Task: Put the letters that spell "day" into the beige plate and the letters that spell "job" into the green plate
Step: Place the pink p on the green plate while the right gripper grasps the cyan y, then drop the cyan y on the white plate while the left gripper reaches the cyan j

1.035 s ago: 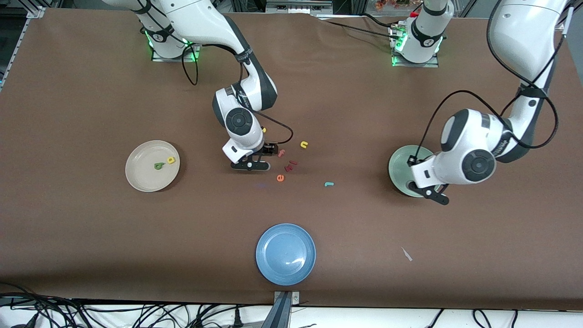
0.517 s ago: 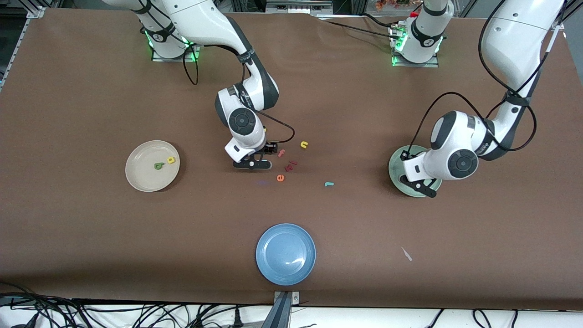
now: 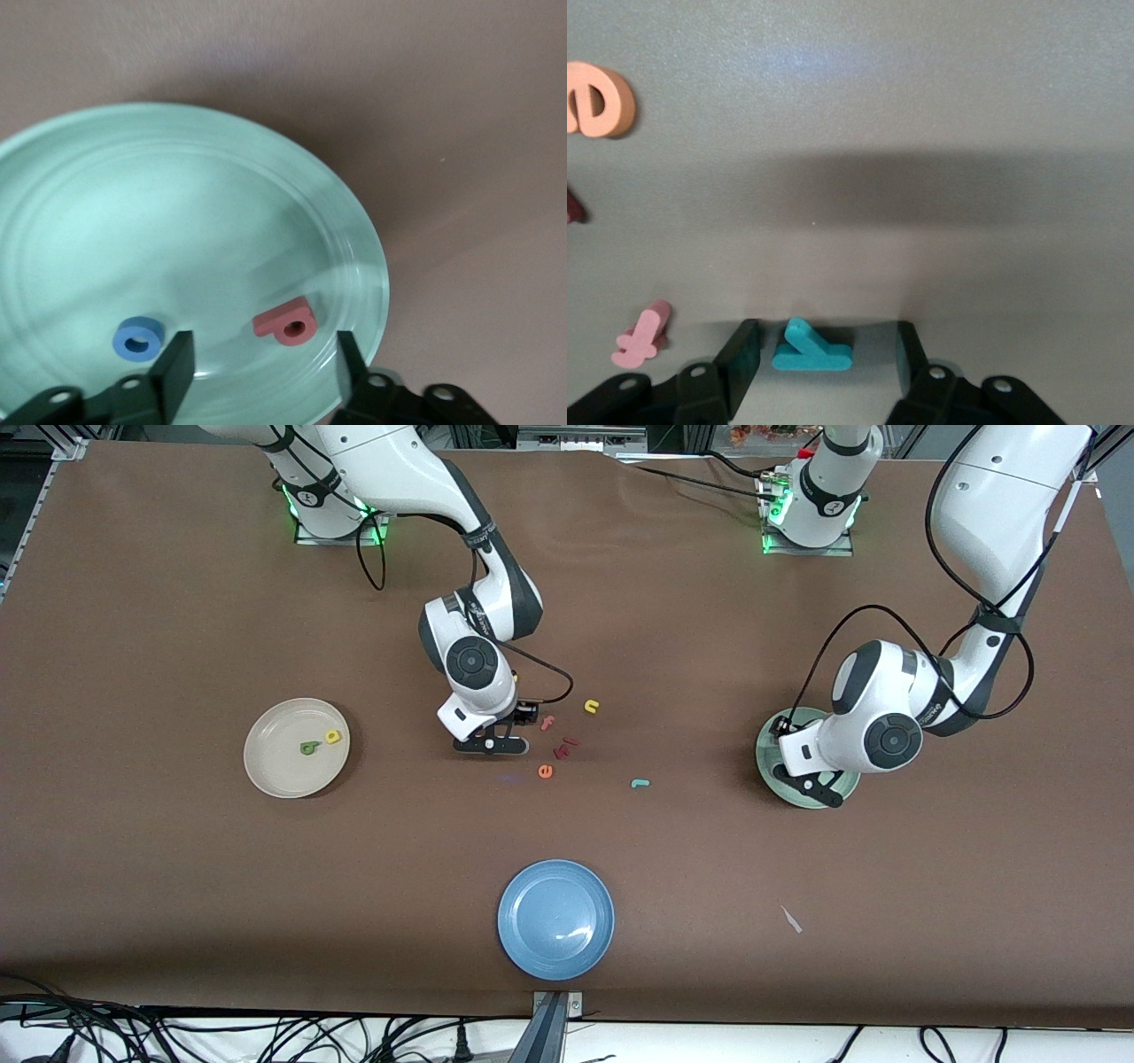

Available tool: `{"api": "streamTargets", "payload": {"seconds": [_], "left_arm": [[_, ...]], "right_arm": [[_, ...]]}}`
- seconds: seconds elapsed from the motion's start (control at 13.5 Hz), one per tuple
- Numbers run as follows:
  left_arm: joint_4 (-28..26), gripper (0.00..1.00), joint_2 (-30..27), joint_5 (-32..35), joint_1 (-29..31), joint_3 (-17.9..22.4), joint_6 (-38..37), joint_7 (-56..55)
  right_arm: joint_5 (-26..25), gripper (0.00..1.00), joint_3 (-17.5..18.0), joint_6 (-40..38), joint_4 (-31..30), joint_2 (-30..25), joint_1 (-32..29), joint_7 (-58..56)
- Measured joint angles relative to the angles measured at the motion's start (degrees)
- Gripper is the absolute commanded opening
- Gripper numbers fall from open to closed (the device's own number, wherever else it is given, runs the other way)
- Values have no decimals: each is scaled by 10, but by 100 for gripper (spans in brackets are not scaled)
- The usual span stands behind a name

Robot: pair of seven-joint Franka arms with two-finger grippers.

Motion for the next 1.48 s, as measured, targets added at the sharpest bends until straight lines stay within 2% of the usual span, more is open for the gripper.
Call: {"api": "streamTargets", "payload": {"seconds": [0.44, 0.89, 1.26, 1.48], "left_arm": [[131, 100, -1, 0, -25, -7, -102, 0], [189, 100, 26, 0, -55, -7, -109, 0], [244, 100, 74, 0, -107, -5, -109, -26], [293, 100, 115, 0, -116, -5, -108, -37]], "right_arm": [[0, 47, 2, 0, 2, -1, 3, 1], [0, 26, 3, 0, 3, -2, 3, 1], [0, 20, 2, -3, 5, -2, 2, 1], [0, 20, -4, -83, 43, -3, -18, -19]]}}
